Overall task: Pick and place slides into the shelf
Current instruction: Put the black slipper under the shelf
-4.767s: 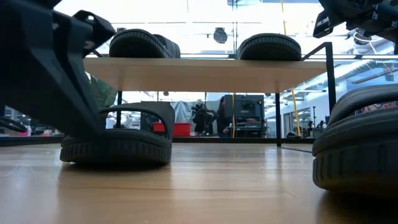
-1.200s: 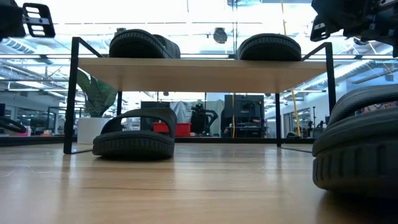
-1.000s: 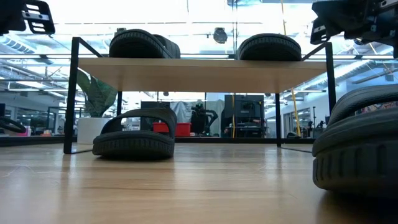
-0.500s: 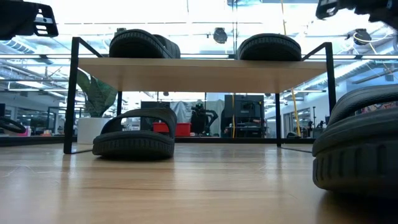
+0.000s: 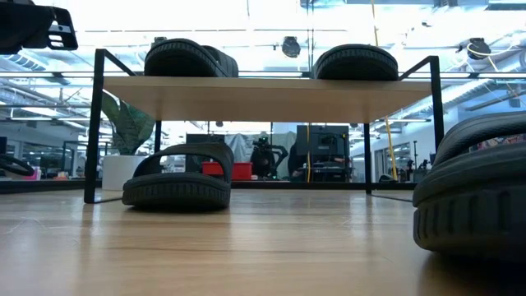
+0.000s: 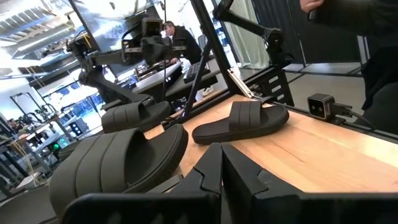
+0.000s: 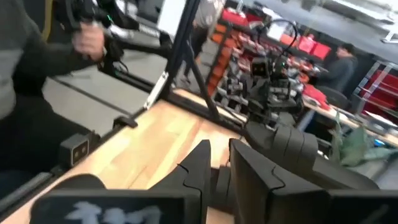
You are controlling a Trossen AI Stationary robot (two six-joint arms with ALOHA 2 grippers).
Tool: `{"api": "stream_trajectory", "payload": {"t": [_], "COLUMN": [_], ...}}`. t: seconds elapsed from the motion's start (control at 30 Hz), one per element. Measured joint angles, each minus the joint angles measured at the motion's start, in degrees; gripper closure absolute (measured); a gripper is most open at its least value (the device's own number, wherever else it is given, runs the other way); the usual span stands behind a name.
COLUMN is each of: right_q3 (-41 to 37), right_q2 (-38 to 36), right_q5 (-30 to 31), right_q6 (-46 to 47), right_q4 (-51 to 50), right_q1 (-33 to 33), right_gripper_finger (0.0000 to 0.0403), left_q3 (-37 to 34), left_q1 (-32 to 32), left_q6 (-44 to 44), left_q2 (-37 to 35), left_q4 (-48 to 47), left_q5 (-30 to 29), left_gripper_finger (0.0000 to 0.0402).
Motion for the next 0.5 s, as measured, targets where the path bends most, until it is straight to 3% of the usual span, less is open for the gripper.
{"api": "stream_trajectory", "payload": {"t": [0.3,0.5], "right_q3": [11.4,15.6], "right_q2": [20.0,31.5], "right_q5": [25.2,28.2], "right_q6": [-0.8,4.2], "right_q4": [5.3,6.4], "right_q1": [15.2,17.2], "right_gripper_finger": [0.0346,0.0346], "left_q3": [0.0,0.0], "left_q1": [0.0,0.0], "left_q6": [0.0,-0.6], "left_q2": [0.0,0.0], "left_q4": [0.0,0.0], "left_q5": [0.0,-1.0], "left_gripper_finger": [0.0392,0.0388]}}
